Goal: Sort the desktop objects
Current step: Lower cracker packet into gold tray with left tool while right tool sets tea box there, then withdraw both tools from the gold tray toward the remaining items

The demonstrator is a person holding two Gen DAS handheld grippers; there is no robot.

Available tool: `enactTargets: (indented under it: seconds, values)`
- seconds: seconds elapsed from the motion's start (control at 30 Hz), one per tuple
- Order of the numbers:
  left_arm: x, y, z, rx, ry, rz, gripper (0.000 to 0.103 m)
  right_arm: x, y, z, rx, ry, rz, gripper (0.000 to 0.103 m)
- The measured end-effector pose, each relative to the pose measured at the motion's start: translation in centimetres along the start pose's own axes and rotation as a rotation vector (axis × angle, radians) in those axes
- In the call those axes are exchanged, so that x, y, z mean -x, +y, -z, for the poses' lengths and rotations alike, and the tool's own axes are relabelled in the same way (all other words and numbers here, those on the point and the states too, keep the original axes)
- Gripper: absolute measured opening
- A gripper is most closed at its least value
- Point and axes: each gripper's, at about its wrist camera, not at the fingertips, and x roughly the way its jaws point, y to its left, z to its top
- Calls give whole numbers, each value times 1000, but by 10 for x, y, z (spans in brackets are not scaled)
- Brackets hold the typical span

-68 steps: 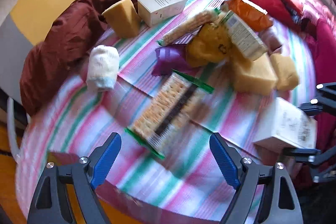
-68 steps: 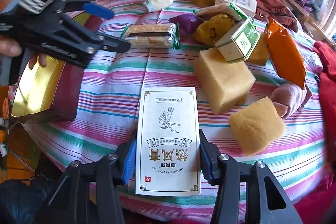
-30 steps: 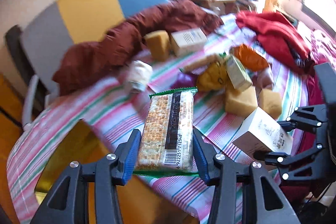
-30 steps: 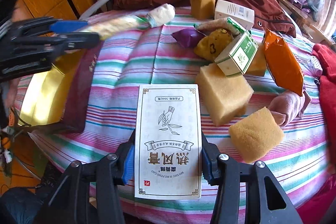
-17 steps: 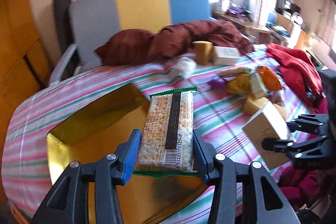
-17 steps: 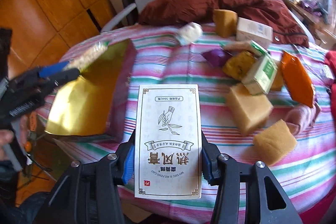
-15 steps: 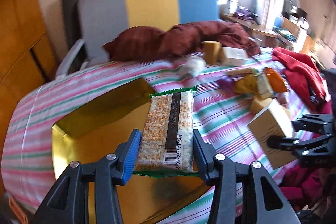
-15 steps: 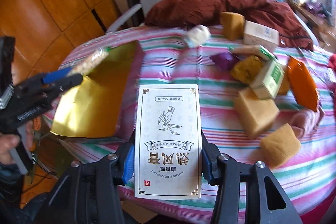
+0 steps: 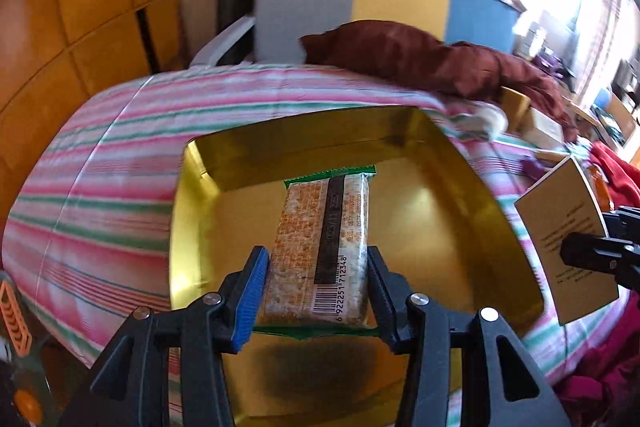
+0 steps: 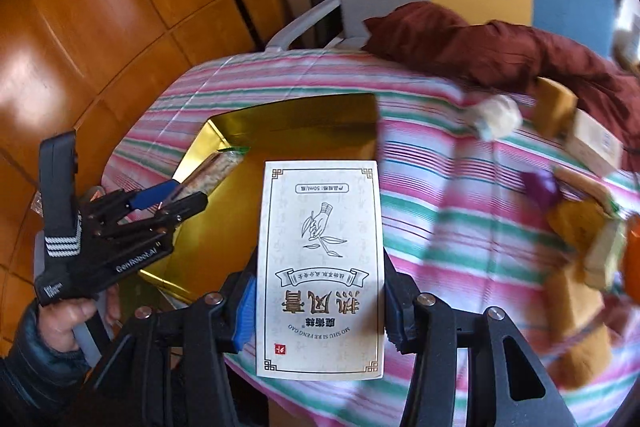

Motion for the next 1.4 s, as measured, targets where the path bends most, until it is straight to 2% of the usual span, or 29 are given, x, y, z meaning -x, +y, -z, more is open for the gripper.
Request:
enactTargets:
  seconds: [0.2,0.3,0.33,0.37,0.4,0.47,0.53,0.6,0.7,0.9,1.13,1.2,1.3,1.4]
  values:
    - [-19,35,-14,69,5,-59,49,-50,22,-40,-20,57,-40,51]
    - [-25,48,-24,96,-8,-90,50,-63,32,-64,-46,14,-52,55]
    - [-28,52,-27,96,-3,-93,54,-67,35,-71,-58,-2,-67,63]
    - [-29,55,-29,99,3,-96,56,-72,37,-77,-71,-9,-79,85]
    - [-30,58,-30,106,1,-98,59,-75,39,-81,-82,-19,-86,95]
    - [-26,62,-29,119,-17,-93,64,-77,45,-83,-76,-30,-92,94]
    - [-22,65,-26,132,-28,-90,76,-78,49,-76,-58,-24,-98,95]
    - [-17,67,-21,156,-44,-91,81,-79,51,-67,-32,-18,-74,97]
    - [-9,67,-13,192,-66,-78,81,-78,54,-53,10,-27,-33,103]
    - [15,55,0,215,-117,-44,81,-70,56,-36,56,-70,74,103]
    - [32,46,7,202,-145,-59,82,-49,65,-20,133,-170,201,103]
    - [36,47,11,210,-164,-37,87,-43,70,-17,168,-203,242,103]
    - [39,45,17,203,-171,-5,103,-36,76,-12,214,-234,298,103]
    - [41,43,21,208,-175,24,103,-33,79,-6,239,-260,344,103]
